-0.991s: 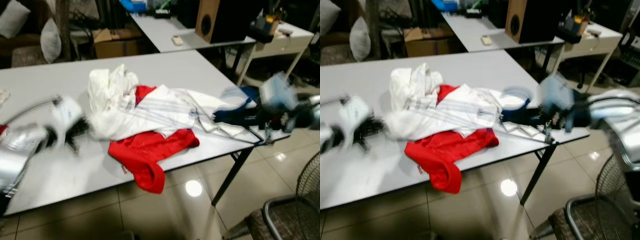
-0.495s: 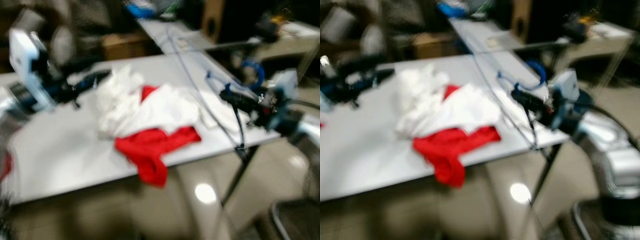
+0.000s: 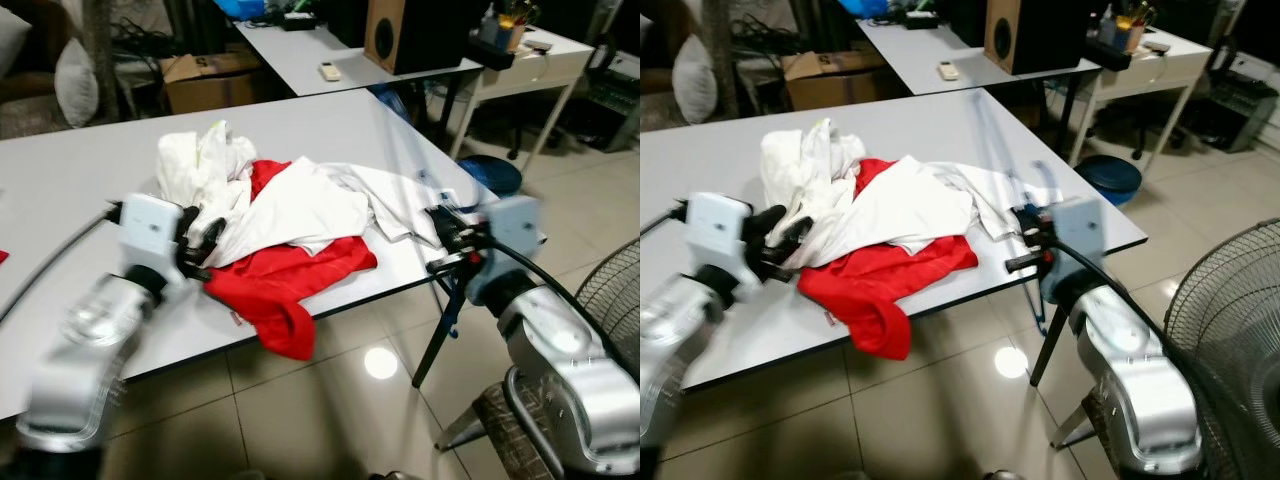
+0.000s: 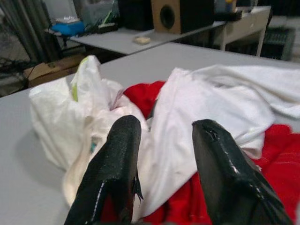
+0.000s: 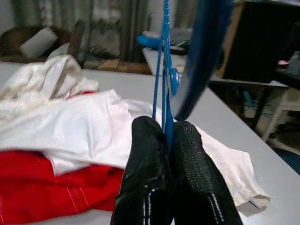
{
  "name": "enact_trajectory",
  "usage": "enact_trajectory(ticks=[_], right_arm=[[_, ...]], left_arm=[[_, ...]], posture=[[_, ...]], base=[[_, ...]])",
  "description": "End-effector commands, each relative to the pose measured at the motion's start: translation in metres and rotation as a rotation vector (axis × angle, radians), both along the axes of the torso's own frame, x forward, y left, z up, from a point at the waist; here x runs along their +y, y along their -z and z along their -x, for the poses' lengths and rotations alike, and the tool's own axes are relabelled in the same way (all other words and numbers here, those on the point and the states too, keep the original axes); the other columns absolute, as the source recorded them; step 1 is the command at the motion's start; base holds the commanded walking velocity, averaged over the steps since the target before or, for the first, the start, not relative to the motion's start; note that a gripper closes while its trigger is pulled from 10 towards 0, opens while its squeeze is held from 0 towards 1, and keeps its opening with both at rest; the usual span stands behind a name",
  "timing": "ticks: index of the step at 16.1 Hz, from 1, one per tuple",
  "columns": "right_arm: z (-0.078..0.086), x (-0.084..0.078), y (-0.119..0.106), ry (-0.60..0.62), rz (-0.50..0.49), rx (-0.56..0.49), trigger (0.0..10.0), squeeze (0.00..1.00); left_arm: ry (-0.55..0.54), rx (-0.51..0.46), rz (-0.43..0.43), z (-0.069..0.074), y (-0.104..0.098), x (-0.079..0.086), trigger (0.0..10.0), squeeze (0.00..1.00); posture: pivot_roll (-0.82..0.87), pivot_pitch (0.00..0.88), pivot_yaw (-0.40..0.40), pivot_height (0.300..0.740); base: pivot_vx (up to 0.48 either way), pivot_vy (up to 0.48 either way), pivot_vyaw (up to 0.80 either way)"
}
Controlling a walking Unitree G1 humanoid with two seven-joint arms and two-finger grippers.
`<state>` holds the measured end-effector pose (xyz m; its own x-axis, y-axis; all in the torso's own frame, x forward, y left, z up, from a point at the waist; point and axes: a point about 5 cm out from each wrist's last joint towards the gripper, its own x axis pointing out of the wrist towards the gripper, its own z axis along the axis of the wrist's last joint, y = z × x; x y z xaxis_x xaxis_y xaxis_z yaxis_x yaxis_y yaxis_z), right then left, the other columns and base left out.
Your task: Hang hanger
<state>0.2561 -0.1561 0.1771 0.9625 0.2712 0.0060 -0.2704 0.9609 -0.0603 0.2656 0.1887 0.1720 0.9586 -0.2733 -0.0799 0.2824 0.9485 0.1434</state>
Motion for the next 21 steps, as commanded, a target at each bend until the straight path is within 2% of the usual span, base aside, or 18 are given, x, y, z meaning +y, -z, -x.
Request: enact_trajectory(ticks=[1, 2, 3, 4, 5, 7, 10, 13, 17, 18, 21], right_arm=[[0.001, 0.003, -0.006, 0.022, -0.016, -0.033, 10.0, 0.0], [0.005, 0.006, 0.004, 0.025, -0.102, 0.032, 10.0, 0.0], [0.007, 0.01, 0.008, 0.01, -0.146, 0.05, 10.0, 0.0], [0.01, 0.012, 0.01, 0.007, -0.167, 0.049, 10.0, 0.0], [0.012, 0.015, 0.011, -0.011, -0.174, 0.048, 10.0, 0.0], [0.013, 0.016, 0.016, 0.02, -0.119, 0.034, 10.0, 0.0], [0.012, 0.014, 0.013, 0.022, -0.13, 0.007, 10.0, 0.0], [0.014, 0.019, 0.013, 0.002, -0.153, 0.029, 10.0, 0.0], [0.014, 0.021, 0.014, -0.043, -0.105, 0.015, 10.0, 0.0], [0.014, 0.02, 0.016, -0.051, -0.064, 0.025, 10.0, 0.0], [0.012, 0.02, 0.014, -0.074, -0.063, 0.019, 10.0, 0.0]], left_arm=[[-0.029, -0.015, -0.025, 0.002, -0.004, 0.003, 10.0, 0.0], [-0.018, -0.001, -0.057, 0.006, 0.005, -0.004, 10.0, 0.0], [-0.011, 0.002, -0.055, 0.007, 0.006, -0.007, 10.0, 0.0], [-0.018, 0.001, -0.015, 0.007, 0.005, -0.008, 10.0, 0.0], [-0.025, 0.0, -0.013, 0.005, 0.005, -0.008, 10.0, 0.0], [-0.038, -0.001, -0.017, -0.001, 0.004, -0.006, 10.0, 0.0], [-0.019, -0.005, -0.023, -0.008, 0.003, -0.009, 10.0, 0.0], [-0.02, -0.011, -0.015, -0.015, 0.001, -0.009, 10.0, 0.0], [-0.055, 0.005, -0.001, -0.003, 0.008, -0.008, 10.0, 0.0], [-0.057, 0.009, -0.003, -0.002, 0.011, -0.008, 10.0, 0.0], [-0.063, 0.0, 0.001, -0.005, 0.008, -0.008, 10.0, 0.0]], posture=[[-0.02, 0.0, 0.005, 0.74], [-0.01, 0.0, 0.009, 0.74], [-0.01, 0.0, 0.013, 0.74], [-0.01, 0.0, 0.018, 0.74], [-0.01, 0.0, 0.028, 0.74], [-0.02, 0.0, 0.046, 0.74], [-0.04, 0.0, 0.072, 0.74], [-0.06, 0.0, 0.081, 0.74], [-0.05, 0.0, 0.032, 0.74], [-0.05, 0.0, 0.028, 0.74], [-0.04, 0.0, 0.031, 0.74]], base=[[0.0, 0.42, 0.0], [0.0, 0.424, 0.0], [0.0, 0.42, 0.0], [0.0, 0.42, 0.0], [0.0, 0.416, 0.0], [0.0, 0.412, 0.0], [0.0, 0.409, 0.0], [0.0, 0.409, 0.0], [0.0, 0.405, 0.0], [0.0, 0.409, 0.0], [0.0, 0.405, 0.0]])
